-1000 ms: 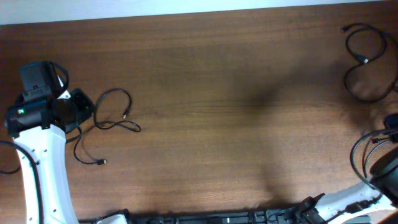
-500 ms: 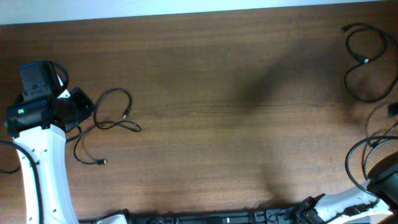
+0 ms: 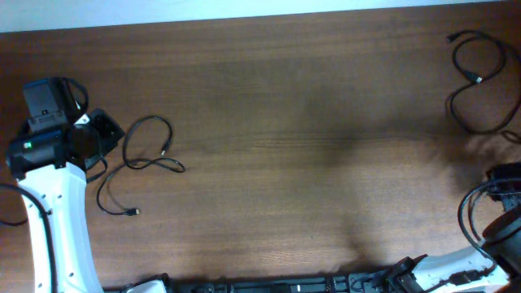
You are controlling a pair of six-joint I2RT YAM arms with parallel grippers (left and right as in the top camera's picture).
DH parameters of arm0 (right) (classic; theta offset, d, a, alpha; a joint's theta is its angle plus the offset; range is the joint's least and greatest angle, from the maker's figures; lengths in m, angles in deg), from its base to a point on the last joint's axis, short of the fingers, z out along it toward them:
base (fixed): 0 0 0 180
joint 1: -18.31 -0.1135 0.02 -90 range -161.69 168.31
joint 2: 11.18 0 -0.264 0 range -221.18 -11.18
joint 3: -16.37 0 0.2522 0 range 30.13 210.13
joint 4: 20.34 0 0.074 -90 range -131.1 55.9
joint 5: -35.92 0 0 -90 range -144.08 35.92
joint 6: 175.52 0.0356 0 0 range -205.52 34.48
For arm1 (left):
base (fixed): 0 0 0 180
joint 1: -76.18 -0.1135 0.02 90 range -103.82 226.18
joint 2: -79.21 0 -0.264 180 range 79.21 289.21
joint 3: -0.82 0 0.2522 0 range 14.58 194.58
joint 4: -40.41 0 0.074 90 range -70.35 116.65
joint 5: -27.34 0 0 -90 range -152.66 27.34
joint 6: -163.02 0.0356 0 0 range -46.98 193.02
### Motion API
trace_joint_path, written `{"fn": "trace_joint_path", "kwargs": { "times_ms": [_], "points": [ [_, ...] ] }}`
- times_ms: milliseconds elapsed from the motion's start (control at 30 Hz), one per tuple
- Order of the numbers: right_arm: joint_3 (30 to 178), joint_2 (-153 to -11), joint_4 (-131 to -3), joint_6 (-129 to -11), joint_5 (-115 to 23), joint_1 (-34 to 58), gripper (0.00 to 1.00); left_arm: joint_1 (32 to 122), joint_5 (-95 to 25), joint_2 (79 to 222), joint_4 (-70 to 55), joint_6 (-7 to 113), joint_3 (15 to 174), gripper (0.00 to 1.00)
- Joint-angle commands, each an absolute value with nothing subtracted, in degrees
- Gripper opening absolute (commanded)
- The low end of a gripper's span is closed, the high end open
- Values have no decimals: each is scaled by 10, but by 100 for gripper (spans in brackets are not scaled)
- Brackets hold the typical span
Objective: Untangle cables
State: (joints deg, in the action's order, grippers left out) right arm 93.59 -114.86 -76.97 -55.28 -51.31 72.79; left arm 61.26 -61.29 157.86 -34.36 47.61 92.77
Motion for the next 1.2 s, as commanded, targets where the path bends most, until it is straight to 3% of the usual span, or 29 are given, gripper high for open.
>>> {"fn": "trace_joint_path", "kwargs": {
  "times_ms": [0,233,433,567,600,667,733,767,833,900,967,1167],
  "points": [
    [933,-1144,-710,-513,-467,703,4,612,-605,1582,-338,467,933,0],
    [943,-1144,-639,-445,-460,696,4,612,-605,1582,-334,456,933,0],
    [1011,-1058,-814,-541,-366,696,4,612,-605,1582,-334,456,933,0],
    [1011,-988,-874,-569,-361,592,4,612,-605,1582,-312,456,933,4],
    [1011,-990,-868,-588,-376,544,11,612,-605,1582,-299,456,933,15],
    [1011,-997,-829,-588,-387,444,26,612,-605,1582,-262,456,933,22],
    [1011,-997,-730,-587,-381,316,58,611,-606,1582,-226,456,933,47],
    [1011,-997,-703,-588,-382,286,65,611,-605,1582,-221,456,933,52],
    [1011,-1005,-610,-616,-382,194,76,611,-607,1582,-217,456,933,71],
    [1011,-1034,-543,-637,-382,119,94,611,-609,1582,-213,456,933,89],
    [1011,-1066,-493,-663,-382,50,99,611,-609,1582,-205,456,933,99],
    [1011,-1162,-351,-673,-382,-72,99,611,-610,1582,-206,494,933,99]
  ]
}}
